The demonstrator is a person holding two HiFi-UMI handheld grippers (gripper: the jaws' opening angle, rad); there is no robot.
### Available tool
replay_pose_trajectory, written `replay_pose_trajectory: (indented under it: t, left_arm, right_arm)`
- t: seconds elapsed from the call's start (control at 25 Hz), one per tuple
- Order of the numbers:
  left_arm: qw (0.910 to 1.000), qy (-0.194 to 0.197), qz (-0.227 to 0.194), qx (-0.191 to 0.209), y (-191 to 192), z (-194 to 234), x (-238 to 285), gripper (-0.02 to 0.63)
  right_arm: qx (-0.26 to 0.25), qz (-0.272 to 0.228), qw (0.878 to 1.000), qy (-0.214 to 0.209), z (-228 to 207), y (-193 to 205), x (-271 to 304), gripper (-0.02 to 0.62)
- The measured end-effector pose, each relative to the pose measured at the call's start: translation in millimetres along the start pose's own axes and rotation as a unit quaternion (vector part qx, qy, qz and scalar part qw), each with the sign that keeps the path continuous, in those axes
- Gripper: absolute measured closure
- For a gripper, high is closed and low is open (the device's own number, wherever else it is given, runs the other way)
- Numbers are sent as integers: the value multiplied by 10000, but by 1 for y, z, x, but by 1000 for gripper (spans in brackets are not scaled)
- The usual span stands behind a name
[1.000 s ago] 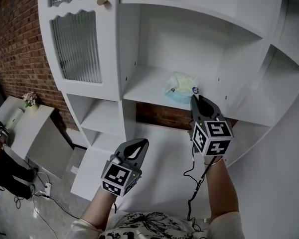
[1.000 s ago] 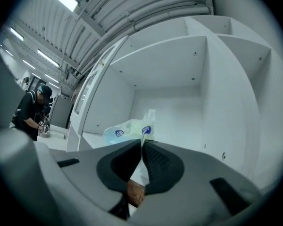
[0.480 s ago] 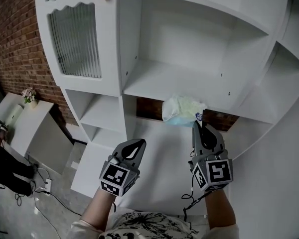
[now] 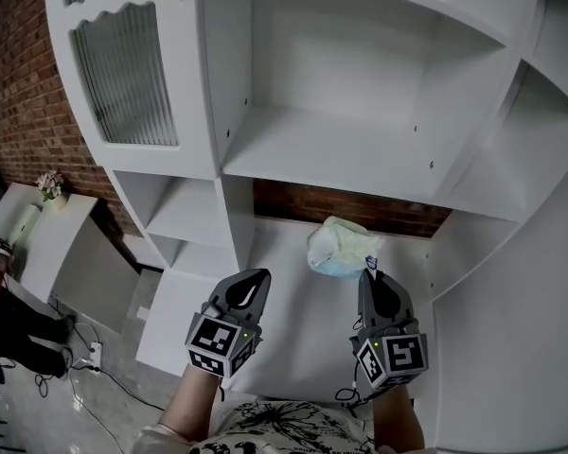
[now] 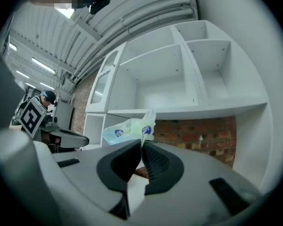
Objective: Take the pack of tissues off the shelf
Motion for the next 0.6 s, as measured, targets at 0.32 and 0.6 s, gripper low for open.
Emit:
replay_pose_trajectory:
  t: [0.32, 0.6]
  left_arm:
    - [9997, 170, 42, 192, 2, -8, 5, 591]
    - [9996, 150, -8, 257, -3, -7, 7, 591]
  right_arm:
    - [-10, 188, 9998, -61, 1, 17, -11, 583]
    - [130, 209, 9995, -206, 2, 19, -7, 584]
Point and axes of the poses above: the fingertips, and each gripper's own axes: x forward along the fingers, z to its left, y out of its underside, the point moved 8 cm from there along -x, backward along the fingers, and after that the axes turned 11 degrees about -z, right-handed, at the moved point
